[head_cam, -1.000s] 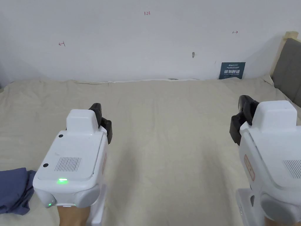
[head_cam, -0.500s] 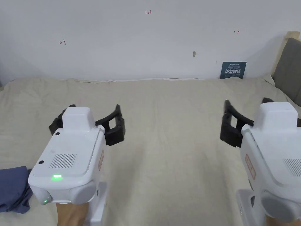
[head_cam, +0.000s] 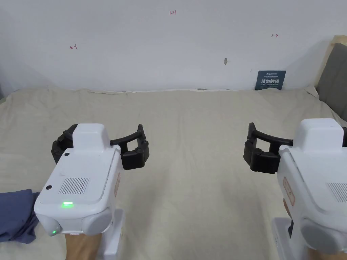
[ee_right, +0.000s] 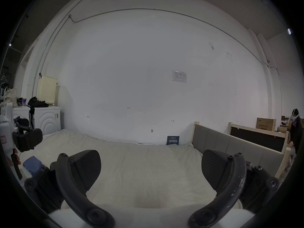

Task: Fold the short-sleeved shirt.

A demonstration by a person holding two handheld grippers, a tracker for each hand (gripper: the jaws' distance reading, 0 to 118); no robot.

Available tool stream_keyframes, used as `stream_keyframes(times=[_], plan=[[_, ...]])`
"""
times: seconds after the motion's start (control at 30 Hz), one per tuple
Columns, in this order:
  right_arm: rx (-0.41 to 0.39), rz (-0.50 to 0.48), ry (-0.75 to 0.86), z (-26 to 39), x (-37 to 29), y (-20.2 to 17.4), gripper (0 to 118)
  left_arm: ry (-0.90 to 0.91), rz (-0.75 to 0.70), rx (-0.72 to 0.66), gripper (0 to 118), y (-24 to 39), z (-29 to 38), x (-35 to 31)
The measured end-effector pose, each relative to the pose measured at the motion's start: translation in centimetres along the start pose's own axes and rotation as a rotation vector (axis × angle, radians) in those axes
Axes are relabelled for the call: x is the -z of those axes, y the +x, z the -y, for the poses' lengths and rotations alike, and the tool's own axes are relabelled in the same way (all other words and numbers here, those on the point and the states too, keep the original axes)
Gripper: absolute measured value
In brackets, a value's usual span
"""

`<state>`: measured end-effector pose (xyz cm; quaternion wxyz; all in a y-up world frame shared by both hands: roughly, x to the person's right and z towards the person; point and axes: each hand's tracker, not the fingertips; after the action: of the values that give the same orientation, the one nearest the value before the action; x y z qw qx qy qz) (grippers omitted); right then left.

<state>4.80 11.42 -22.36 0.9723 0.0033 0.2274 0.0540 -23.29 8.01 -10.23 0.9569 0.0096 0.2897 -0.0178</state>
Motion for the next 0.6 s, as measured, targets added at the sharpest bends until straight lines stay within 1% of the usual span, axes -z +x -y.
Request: stream_keyframes(times=[0.6], plan=[[0.009, -0.004, 0.004, -0.25, -0.38, 0.08, 118, 0.010, 0.003, 0.004, 118, 0.14, -0.24, -0.29]])
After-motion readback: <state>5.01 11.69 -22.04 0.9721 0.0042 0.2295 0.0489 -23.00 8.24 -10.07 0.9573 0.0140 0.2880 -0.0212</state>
